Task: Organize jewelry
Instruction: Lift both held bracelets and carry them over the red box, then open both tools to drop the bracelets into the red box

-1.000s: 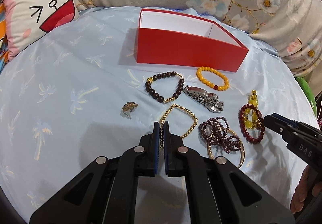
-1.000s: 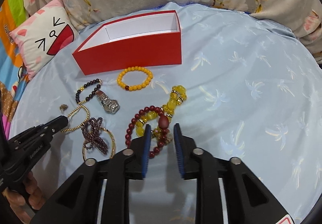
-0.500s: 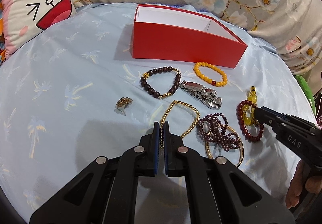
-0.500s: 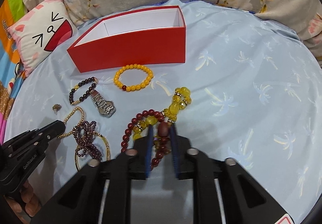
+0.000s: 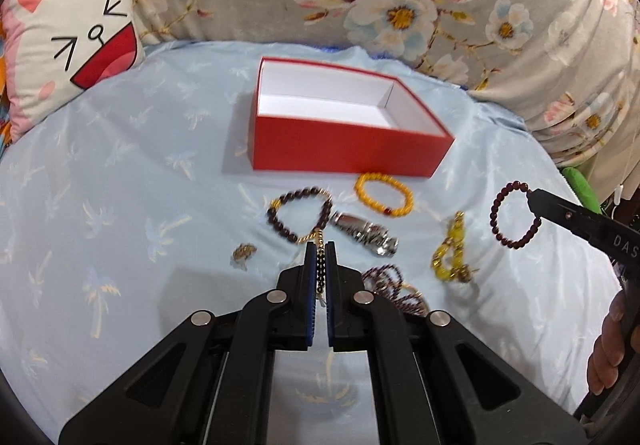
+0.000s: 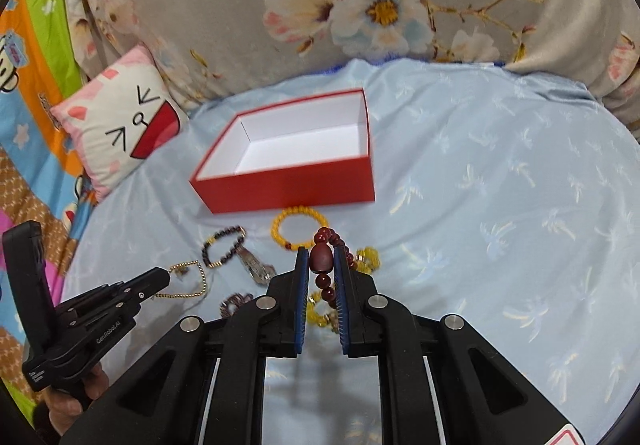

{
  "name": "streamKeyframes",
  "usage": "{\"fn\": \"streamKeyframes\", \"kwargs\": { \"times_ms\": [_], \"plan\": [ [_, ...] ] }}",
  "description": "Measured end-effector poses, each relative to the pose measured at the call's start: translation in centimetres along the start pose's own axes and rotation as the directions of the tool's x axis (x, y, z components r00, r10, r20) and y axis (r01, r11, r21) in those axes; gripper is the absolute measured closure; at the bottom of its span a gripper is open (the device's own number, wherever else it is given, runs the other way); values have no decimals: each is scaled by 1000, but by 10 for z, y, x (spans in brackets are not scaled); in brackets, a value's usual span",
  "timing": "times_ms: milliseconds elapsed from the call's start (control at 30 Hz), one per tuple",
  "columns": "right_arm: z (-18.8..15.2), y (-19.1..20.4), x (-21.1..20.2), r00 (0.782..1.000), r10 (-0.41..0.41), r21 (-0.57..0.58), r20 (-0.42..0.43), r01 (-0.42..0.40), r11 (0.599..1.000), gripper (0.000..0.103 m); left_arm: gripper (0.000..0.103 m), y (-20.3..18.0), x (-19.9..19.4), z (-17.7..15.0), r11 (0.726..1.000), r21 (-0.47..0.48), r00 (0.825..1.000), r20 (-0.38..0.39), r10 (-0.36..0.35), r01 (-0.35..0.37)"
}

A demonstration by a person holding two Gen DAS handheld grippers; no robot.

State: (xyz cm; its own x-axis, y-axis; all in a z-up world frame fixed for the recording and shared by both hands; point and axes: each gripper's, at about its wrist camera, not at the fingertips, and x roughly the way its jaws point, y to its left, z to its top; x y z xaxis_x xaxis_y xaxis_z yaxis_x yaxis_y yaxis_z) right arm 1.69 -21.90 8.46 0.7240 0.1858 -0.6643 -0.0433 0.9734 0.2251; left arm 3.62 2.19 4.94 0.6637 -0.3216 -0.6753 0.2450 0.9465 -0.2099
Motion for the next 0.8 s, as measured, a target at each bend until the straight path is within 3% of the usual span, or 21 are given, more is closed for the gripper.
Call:
{"fn": "streamKeyframes", "kwargs": {
  "times_ms": [200, 400, 567, 800],
  "plan": [
    [32, 5, -16, 999, 28, -29, 42, -27, 999, 91, 100, -12, -15, 36, 998, 44, 998, 42, -41, 39],
    [78, 18, 6, 998, 31, -95, 56, -26, 995, 91, 100, -19, -4, 94, 995, 99, 995, 94, -36, 27],
    [121, 25, 53, 998, 47, -113, 37, -43, 993, 91, 99, -20, 44, 139, 993, 120, 996, 92, -1, -10],
    [154, 26, 134, 998, 65, -89, -22, -67, 994, 91, 100, -8, 121, 174, 996, 85, 999, 30, 14, -17]
  ]
}}
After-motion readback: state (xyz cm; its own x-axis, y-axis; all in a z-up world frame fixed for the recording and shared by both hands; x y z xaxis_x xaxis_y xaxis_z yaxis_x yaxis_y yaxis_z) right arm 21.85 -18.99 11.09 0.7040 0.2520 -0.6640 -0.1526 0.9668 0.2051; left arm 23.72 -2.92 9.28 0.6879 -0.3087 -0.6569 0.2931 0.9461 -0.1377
